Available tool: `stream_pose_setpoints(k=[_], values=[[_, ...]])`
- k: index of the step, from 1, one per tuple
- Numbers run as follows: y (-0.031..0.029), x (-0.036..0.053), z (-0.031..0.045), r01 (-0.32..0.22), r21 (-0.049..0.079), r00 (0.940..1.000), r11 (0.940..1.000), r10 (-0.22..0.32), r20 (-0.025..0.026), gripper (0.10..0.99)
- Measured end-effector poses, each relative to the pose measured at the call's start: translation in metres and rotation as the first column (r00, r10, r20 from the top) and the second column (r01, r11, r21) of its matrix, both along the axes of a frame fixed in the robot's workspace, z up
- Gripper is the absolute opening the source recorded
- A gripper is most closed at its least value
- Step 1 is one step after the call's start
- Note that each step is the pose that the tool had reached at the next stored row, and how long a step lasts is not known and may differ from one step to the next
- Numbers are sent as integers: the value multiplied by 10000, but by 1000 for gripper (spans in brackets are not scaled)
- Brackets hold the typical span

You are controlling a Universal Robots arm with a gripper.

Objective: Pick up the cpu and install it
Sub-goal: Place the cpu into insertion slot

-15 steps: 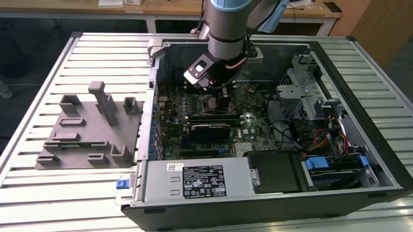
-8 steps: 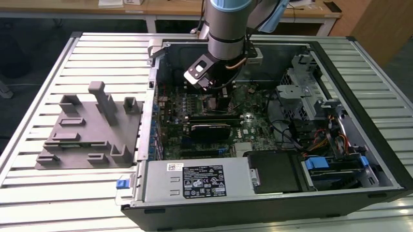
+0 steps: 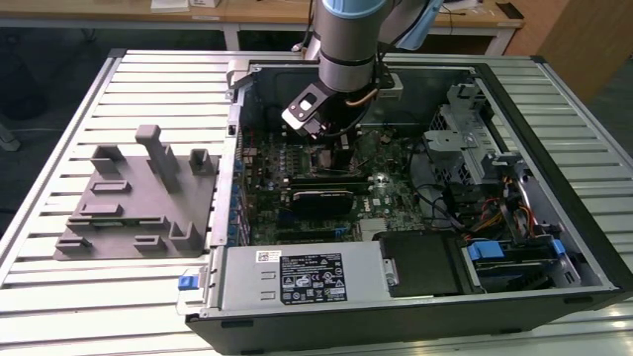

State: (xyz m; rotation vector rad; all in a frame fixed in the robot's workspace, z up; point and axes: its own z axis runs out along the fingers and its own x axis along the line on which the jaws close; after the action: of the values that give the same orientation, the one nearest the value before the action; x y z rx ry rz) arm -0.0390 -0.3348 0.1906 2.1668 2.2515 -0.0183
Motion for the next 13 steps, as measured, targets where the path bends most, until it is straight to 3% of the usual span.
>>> stream_pose_setpoints(k=[5, 13], values=[[1, 0, 35, 0, 5, 10000, 10000, 0, 2, 545], [-1, -6, 21, 3, 1, 10000, 10000, -3, 1, 545]])
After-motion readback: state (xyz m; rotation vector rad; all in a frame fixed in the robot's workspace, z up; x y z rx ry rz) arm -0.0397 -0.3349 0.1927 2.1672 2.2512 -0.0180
